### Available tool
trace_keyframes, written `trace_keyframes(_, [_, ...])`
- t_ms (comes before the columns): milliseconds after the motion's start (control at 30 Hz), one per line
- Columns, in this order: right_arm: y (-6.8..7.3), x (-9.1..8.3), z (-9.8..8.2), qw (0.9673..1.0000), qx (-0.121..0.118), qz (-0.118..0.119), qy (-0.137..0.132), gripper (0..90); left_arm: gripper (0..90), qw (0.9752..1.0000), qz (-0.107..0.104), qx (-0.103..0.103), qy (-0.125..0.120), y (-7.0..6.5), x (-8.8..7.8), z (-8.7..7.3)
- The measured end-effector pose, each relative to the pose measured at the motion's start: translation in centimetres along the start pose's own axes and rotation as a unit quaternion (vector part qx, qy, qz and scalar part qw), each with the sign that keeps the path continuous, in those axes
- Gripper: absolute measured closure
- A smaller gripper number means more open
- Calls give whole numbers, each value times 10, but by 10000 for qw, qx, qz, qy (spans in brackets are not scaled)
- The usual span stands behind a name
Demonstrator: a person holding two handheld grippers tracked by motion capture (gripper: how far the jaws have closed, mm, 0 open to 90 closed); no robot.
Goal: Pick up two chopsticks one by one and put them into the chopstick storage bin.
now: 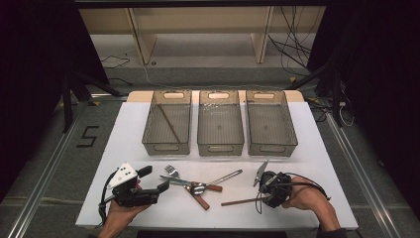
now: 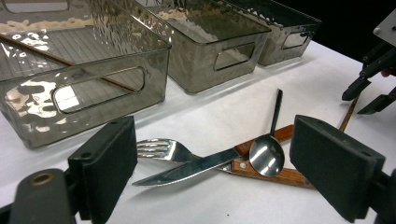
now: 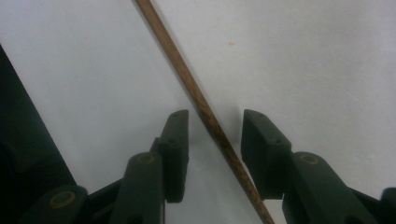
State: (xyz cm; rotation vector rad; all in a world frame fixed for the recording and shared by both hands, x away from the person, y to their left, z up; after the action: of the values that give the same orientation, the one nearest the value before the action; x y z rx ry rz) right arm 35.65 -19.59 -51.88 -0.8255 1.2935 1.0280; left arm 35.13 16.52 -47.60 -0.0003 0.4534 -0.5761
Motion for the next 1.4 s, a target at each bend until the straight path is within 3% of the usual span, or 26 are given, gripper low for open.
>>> trace_keyframes(167, [-2,4,0,9999,-16,-62,154,668,146,10000,2,-12,-8,0,0,0])
trace_keyframes(333, [-1,4,0,9998,46,42,209,714,146,10000,8,-18,-3,0,1,0])
trace_keyframes(567, [1,4,2,9994,-87,20,341,760,146,10000,11,-11,-5,0,1,0])
trace_keyframes(800, [4,5,4,9983,-393,54,416,820,146,10000,14,2,0,0,1,0])
trace_keyframes(1267, [7,5,3,9965,-675,90,485,853,146,10000,19,1,3,0,1,0])
trace_keyframes(1400, [8,2,2,9968,-660,95,438,856,146,10000,21,4,2,0,1,0])
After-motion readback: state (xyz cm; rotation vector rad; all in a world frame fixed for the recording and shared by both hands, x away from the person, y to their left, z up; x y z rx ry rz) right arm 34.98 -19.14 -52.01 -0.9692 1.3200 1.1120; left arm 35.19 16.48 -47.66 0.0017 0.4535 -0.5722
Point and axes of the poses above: each handheld gripper's, and its own axes: x roughly forward along the jaws, z roughly out of its top, y roughly to its left, the point moved 7 cm from there along x, roughly forward along the jaws, and after that the axes turned 8 degrees about z, right-handed, at the moved point
